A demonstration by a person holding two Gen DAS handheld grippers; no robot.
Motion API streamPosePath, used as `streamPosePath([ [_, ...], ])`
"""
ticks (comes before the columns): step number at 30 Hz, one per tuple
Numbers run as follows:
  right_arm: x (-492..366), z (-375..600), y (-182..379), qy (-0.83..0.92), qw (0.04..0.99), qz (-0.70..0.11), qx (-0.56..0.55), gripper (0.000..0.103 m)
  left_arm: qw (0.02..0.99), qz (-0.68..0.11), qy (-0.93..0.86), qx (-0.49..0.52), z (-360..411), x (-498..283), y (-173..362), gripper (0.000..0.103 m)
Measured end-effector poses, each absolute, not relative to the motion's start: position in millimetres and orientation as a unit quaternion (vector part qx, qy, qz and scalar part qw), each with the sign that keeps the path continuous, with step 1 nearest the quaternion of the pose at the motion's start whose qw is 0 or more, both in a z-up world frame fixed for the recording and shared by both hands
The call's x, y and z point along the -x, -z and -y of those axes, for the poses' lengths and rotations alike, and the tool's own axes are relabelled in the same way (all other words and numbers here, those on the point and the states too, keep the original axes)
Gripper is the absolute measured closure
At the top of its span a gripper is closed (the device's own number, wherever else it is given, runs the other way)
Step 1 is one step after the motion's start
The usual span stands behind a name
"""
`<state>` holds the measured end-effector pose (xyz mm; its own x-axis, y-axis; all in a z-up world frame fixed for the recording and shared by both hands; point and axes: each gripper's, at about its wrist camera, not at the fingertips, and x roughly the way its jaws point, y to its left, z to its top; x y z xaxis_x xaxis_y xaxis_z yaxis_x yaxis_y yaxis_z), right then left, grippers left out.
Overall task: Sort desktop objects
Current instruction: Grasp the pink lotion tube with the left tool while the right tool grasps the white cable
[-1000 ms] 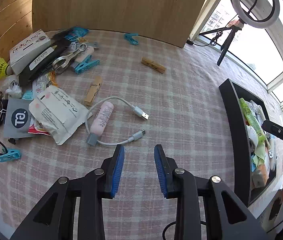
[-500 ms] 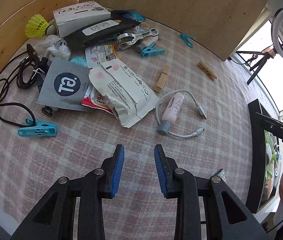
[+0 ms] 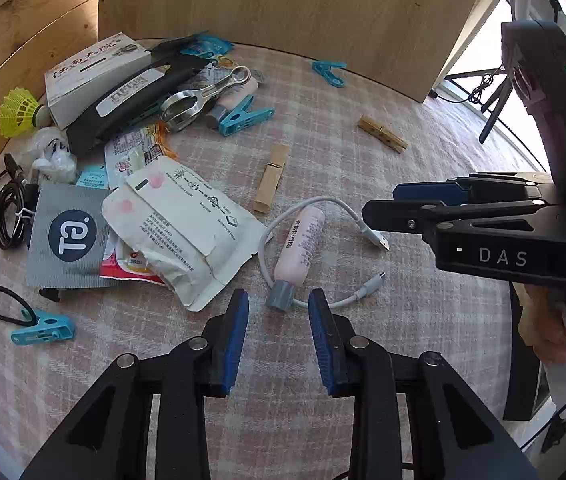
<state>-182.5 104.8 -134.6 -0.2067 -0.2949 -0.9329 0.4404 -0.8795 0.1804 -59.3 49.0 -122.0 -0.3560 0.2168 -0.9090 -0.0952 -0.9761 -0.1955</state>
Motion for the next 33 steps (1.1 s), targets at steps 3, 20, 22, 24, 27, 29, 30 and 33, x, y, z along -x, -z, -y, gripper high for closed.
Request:
streamPosePath([
  [3,185,-101,140,0.77,0.243,-0.071,-0.585,0.068,0.103,0.032,-0.82,0.562,-60,69,127,0.073],
  [20,196,-77,157,0.754,0.278,-0.115,-0.584,0.091,0.129,-0.023,-0.824,0.552,-81,87,140,0.084],
  [22,197,-79,156,0.753,0.278,-0.11,-0.587,0.092,0.135,-0.016,-0.822,0.553,-79,87,139,0.084],
  [24,198,-82,156,0.753,0.275,-0.105,-0.588,0.095,0.133,-0.004,-0.82,0.556,-75,85,139,0.084],
  [27,198,-88,155,0.758,0.264,-0.095,-0.589,0.097,0.132,0.024,-0.822,0.553,-69,82,132,0.084],
  [29,197,-92,154,0.763,0.255,-0.092,-0.587,0.099,0.133,0.045,-0.823,0.55,-65,81,127,0.084],
  [30,196,-95,154,0.765,0.252,-0.085,-0.587,0.099,0.134,0.056,-0.824,0.548,-64,81,125,0.084],
  [33,192,-105,152,0.774,0.242,-0.063,-0.582,0.099,0.132,0.075,-0.828,0.539,-59,76,114,0.084],
])
